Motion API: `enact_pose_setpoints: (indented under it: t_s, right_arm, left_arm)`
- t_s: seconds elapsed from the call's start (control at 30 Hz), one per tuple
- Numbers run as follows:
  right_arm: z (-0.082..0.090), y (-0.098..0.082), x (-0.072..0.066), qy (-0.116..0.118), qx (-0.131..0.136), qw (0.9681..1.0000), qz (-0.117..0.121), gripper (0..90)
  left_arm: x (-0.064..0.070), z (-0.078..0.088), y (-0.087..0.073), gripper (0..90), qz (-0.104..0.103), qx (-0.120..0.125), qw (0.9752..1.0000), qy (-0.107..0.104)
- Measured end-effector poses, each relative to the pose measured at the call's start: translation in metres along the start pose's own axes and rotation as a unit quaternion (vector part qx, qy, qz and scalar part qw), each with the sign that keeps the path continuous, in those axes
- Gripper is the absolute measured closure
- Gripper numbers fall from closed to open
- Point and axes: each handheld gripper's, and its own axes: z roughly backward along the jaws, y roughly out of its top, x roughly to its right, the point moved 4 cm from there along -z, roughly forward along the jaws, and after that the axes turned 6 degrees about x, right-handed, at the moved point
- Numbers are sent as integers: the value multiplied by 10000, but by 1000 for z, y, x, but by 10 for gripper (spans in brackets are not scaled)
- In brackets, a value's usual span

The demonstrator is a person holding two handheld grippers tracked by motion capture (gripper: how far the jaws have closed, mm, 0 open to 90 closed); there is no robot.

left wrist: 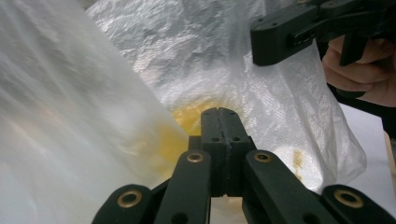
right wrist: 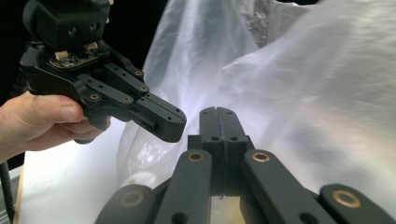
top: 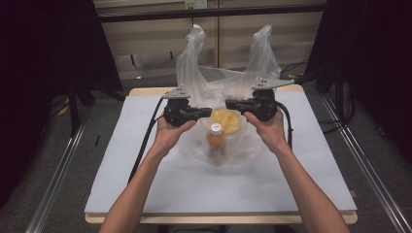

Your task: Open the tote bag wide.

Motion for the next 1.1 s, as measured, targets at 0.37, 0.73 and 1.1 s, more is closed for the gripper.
enact_pose_setpoints:
  t_s: [0.37, 0.73, 1.1]
  right_arm:
    - [-1, -33, -14, 169, -179, 9997, -20, 900]
    - [12, -58, -20, 131, -376, 9992, -74, 900]
    - [13, -85, -30, 186, -650, 9977, -68, 900]
  left_arm:
    - [12, 8, -22, 900, -4, -93, 9999, -67]
    - [26, 16, -41, 900, -28, -258, 9996, -132]
    - [34, 22, -62, 900, -84, -481, 9986, -219]
